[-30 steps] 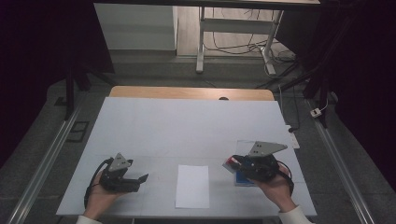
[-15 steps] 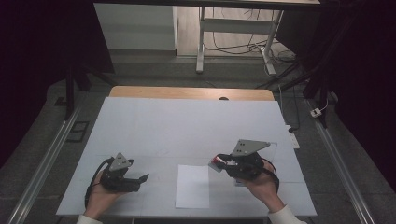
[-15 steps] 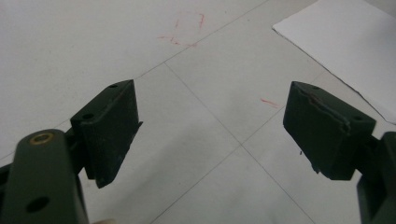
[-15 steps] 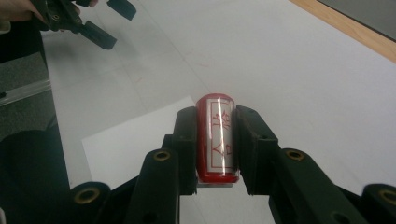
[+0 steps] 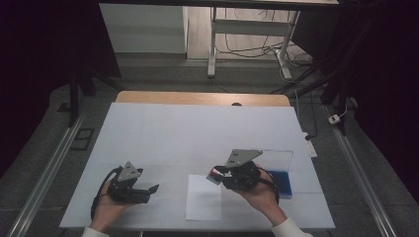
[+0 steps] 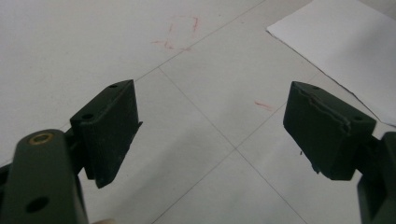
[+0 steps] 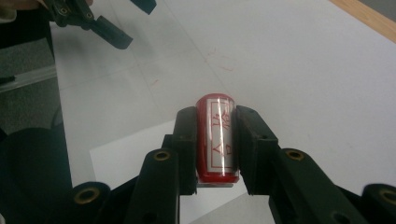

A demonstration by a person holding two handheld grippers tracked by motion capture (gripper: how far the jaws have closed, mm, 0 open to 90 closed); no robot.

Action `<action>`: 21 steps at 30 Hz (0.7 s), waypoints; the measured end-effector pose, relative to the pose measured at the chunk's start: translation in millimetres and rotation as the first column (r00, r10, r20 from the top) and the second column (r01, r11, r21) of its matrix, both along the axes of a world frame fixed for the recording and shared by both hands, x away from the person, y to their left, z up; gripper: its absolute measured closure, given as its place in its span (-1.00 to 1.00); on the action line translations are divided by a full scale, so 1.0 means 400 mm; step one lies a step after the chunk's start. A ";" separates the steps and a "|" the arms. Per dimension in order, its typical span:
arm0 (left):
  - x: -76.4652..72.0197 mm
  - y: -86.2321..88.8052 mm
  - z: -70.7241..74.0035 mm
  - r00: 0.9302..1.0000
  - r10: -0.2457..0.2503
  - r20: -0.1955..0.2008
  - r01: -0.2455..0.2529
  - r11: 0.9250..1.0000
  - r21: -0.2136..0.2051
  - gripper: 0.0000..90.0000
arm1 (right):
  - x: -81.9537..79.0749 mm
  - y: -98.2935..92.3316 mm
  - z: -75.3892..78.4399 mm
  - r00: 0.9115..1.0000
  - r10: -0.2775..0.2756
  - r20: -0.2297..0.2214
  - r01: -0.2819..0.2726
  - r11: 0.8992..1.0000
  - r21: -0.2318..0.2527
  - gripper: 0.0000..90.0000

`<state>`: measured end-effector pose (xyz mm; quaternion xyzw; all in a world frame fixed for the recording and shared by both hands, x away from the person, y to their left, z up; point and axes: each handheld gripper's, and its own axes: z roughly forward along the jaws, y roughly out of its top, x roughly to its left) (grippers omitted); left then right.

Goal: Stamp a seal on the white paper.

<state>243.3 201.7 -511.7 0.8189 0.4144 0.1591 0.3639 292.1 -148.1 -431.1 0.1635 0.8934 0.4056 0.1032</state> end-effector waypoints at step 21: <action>0.008 -0.006 -0.002 1.000 -0.005 -0.001 0.005 1.000 -0.005 -0.59 | 0.003 0.093 -0.066 0.998 0.043 -0.044 -0.049 0.990 -0.129 0.56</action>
